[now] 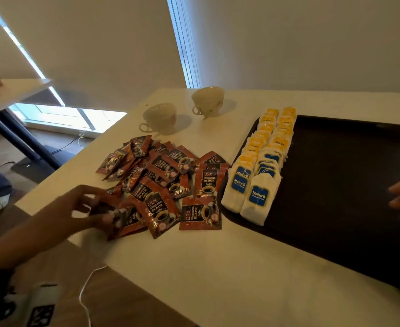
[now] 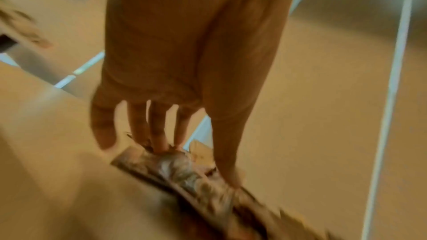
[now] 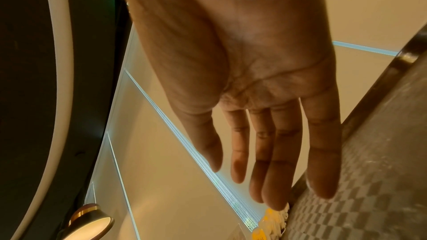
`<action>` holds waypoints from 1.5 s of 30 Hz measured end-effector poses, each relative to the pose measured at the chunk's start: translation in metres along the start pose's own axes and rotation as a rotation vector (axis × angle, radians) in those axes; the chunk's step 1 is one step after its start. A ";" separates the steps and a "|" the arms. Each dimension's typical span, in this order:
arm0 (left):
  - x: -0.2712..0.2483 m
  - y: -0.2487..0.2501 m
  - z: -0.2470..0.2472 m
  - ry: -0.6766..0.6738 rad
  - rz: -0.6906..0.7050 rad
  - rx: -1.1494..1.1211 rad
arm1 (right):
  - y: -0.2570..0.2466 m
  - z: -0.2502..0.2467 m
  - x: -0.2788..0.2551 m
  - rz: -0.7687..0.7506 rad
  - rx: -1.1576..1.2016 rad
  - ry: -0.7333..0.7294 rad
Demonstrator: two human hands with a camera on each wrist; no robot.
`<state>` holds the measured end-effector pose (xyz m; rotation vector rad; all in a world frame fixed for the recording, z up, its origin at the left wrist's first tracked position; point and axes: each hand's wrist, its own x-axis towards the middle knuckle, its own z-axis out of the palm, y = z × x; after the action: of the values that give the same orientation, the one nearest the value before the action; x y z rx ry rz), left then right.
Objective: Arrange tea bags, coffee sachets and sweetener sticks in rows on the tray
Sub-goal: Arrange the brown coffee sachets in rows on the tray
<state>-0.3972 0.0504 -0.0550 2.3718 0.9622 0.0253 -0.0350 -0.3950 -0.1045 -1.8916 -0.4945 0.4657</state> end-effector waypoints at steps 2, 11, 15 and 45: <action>0.005 0.011 0.021 0.127 -0.003 0.222 | 0.009 -0.011 -0.007 0.029 -0.006 -0.101; 0.036 0.020 0.037 -0.083 0.210 0.295 | 0.012 -0.015 -0.015 -0.024 -0.061 -0.090; 0.051 0.020 0.046 -0.059 0.277 0.449 | 0.015 -0.018 -0.007 -0.010 -0.068 -0.110; 0.132 0.139 0.043 -0.149 -0.047 0.521 | 0.005 -0.018 -0.021 0.020 -0.015 -0.103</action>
<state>-0.2021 0.0337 -0.0447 2.7644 1.0463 -0.4674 -0.0422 -0.4212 -0.1008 -1.8954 -0.5486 0.5759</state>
